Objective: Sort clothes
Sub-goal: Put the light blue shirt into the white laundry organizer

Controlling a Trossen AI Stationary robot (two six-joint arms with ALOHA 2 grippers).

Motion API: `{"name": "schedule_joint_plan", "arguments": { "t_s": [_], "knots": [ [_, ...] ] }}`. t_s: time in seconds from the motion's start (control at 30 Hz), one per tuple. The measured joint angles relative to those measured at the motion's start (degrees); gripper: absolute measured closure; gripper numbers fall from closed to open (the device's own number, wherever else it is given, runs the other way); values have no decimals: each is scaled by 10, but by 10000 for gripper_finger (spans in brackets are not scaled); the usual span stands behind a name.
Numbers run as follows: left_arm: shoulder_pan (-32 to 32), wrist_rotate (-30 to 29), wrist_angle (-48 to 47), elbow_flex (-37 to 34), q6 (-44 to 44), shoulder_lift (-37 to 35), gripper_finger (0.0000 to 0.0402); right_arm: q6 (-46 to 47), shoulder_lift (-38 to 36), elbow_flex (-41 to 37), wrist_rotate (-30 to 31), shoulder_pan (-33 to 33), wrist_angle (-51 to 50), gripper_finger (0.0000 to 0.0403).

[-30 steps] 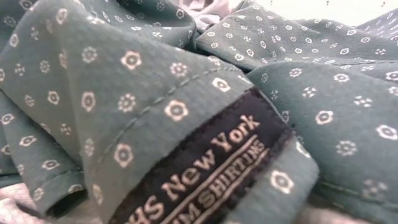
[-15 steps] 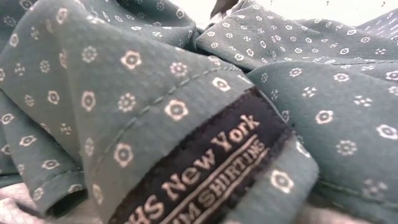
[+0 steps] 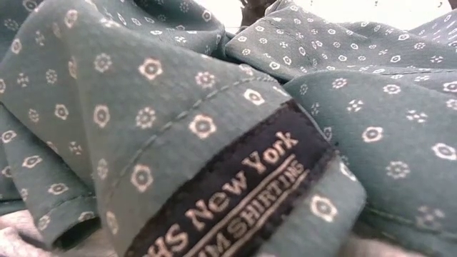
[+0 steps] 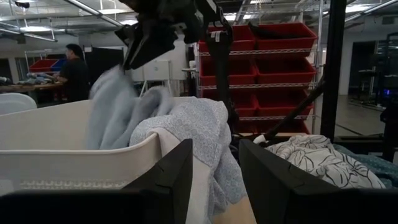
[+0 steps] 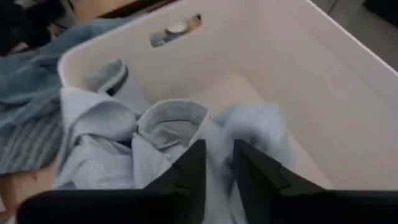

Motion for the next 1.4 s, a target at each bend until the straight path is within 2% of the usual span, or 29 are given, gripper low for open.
{"name": "schedule_joint_plan", "arguments": {
  "t_s": [0.23,0.43,0.63,0.73,0.87,0.97,1.2,1.4],
  "knots": [
    [0,0,0,0,0,0,264,-1,-14,0,0,-2,-28,278],
    [0,0,0,0,0,0,264,8,-39,0,0,23,-76,276],
    [0,0,0,0,0,0,264,41,-66,0,16,76,-163,275],
    [0,0,0,0,0,0,264,84,-75,0,61,117,-222,275],
    [0,0,0,0,0,0,264,154,-75,0,156,188,-311,274],
    [0,0,0,0,0,0,264,205,-76,-7,213,240,-343,273],
    [0,0,0,0,0,0,264,307,-82,-73,265,331,-353,272],
    [0,0,0,0,0,0,264,406,-122,-210,306,378,-323,262]
  ]
}}
